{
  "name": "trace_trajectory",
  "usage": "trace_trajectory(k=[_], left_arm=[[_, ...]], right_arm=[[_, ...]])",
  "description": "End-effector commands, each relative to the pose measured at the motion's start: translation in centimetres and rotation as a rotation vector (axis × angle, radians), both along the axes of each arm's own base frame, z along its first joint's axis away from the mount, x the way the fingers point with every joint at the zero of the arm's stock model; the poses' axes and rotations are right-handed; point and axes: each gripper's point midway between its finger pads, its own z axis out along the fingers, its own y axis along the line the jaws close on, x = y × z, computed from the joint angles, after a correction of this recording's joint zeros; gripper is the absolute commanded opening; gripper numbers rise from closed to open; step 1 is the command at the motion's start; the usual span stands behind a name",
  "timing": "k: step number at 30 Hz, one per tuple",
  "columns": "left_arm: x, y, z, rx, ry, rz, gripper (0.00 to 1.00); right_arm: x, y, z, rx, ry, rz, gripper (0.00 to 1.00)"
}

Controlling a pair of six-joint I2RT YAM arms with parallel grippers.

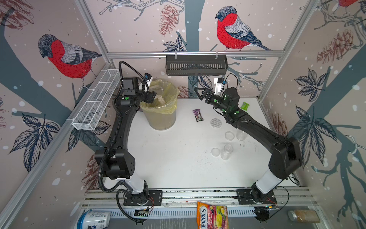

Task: Empty moldy rice from jars
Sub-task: Pour the moldy rice from the jar into the trash bin.

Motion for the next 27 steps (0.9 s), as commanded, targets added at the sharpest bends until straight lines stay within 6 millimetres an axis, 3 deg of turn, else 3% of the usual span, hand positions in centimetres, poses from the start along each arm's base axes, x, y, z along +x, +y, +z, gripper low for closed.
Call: trace_trajectory(k=[1,15,21,27], left_arm=[[-0.2,-0.1,-0.9,0.019,0.048,-0.020,0.32],[1.5,-0.1,-5.0,0.119,0.271,-0.038,0.33],[1.7,-0.8,-4.8,0.125,0.275,-0.053,0.34],[1.7,-0.6,-6.1,0.184,0.317,-0.025,0.35]], right_arm=[[-0.4,-0.4,1.2,0.037,-0.036,0.012,1.00],[-0.5,-1.1,0.1,0.039,-0.015,0.001,1.00],[-0.5,-1.6,-0.3,0.044,-0.008,-0.002,1.00],[-0.4,-2.1,-0.6,0.041,-0.002,-0.010,1.00]])
